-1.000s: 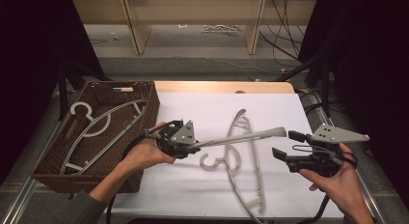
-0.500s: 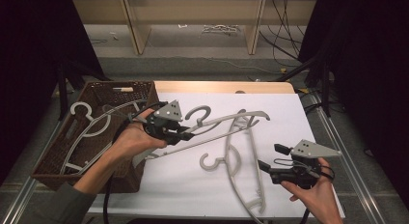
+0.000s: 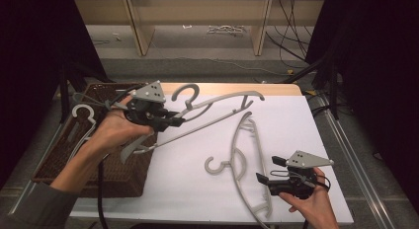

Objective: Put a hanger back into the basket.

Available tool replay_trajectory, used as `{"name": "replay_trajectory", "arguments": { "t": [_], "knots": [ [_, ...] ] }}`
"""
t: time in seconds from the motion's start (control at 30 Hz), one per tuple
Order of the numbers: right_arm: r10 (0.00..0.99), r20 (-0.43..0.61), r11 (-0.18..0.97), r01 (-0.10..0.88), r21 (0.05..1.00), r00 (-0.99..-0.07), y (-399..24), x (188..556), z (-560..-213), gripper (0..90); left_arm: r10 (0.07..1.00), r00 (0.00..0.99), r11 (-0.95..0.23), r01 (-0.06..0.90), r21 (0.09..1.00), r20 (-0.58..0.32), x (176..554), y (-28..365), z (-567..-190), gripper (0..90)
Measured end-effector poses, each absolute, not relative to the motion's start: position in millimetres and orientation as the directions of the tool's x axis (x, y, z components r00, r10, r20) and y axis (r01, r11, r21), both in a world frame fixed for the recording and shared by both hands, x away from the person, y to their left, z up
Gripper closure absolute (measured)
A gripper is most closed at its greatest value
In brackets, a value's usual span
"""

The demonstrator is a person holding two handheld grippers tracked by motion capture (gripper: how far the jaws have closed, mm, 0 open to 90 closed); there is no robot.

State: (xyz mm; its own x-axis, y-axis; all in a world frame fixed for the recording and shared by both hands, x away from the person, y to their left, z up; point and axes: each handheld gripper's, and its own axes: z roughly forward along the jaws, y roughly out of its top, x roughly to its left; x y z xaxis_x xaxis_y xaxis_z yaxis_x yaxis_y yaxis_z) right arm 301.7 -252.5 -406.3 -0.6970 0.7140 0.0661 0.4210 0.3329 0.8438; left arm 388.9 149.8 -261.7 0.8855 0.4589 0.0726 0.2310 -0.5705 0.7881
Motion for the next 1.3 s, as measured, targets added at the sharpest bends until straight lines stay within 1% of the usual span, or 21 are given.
{"name": "replay_trajectory", "arguments": {
  "t": [0.03,0.07,0.17,0.4,0.47,0.67,0.77,0.9,1.0,1.3],
  "knots": [
    [0.715,0.069,0.332,0.424,0.843,-0.696,-252,302,-407,22.4,0.459,0.885,-0.571,0.231,0.788,0.073,389,150,-262,79.2],
    [0.718,0.064,0.339,0.429,0.838,-0.693,-252,301,-406,22.4,0.472,0.878,-0.558,0.228,0.798,0.079,390,158,-257,79.1],
    [0.71,0.066,0.335,0.419,0.844,-0.701,-250,301,-408,22.4,0.518,0.853,-0.517,0.261,0.815,0.056,392,171,-255,79.2],
    [0.711,0.069,0.338,0.426,0.839,-0.7,-250,301,-411,22.4,0.574,0.816,-0.509,0.294,0.809,0.064,397,210,-257,79.2],
    [0.706,0.072,0.341,0.428,0.837,-0.705,-249,302,-412,22.4,0.593,0.801,-0.513,0.3,0.804,0.079,398,221,-259,79.2],
    [0.712,0.065,0.348,0.431,0.833,-0.7,-249,302,-411,22.5,0.655,0.751,-0.498,0.349,0.794,0.08,400,256,-271,79.2],
    [0.711,0.068,0.336,0.423,0.841,-0.7,-248,302,-413,22.5,0.672,0.734,-0.498,0.356,0.791,0.092,401,269,-277,79.2],
    [0.714,0.062,0.337,0.42,0.843,-0.697,-249,301,-412,22.3,0.692,0.717,-0.482,0.372,0.793,0.084,404,284,-284,79.2],
    [0.707,0.079,0.321,0.417,0.85,-0.703,-247,303,-414,22.1,0.707,0.702,-0.471,0.378,0.797,0.085,405,293,-288,79.2],
    [0.703,0.069,0.341,0.42,0.841,-0.708,-247,303,-417,21.6,0.741,0.665,-0.449,0.389,0.805,0.092,408,322,-298,79.2]
  ]
}}
